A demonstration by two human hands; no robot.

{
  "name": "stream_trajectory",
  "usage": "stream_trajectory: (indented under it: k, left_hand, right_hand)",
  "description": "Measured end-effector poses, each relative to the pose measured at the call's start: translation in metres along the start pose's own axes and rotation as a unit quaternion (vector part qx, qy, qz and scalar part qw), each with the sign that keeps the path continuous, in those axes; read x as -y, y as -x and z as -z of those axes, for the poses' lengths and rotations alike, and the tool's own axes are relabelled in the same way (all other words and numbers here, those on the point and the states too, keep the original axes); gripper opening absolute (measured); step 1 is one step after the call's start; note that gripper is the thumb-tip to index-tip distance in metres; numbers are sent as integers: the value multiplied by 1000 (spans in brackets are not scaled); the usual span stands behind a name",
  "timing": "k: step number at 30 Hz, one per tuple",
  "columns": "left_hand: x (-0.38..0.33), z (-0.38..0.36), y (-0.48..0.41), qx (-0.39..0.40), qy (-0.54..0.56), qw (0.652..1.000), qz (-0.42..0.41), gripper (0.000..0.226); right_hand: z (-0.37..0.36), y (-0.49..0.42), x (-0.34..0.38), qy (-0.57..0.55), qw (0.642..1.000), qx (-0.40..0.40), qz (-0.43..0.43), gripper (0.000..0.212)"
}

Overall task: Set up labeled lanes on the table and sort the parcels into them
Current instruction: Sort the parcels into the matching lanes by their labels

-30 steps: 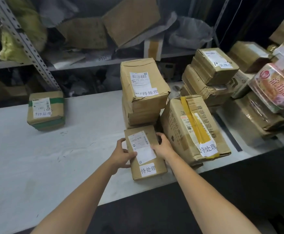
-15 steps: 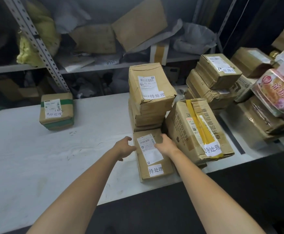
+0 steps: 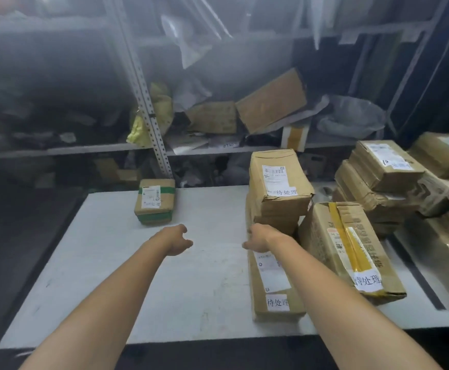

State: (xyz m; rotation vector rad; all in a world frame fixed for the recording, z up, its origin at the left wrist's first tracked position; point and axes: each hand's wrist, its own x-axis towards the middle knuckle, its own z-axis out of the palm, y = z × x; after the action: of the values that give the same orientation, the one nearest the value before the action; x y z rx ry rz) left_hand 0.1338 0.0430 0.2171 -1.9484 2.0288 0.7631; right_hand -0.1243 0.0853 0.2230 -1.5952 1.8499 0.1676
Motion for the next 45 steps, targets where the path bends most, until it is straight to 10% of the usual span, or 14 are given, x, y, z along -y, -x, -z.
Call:
stream_trajectory:
  k: [19,45]
  left_hand:
    - [164,96,-91,-52,56,995,69,50]
    - [207,71,-320,34,445,890,99,54]
  right_hand:
    - [9,-149,205,31,998,-20,58,55]
    - [-53,-360,275,-424,893,-93,-118,60]
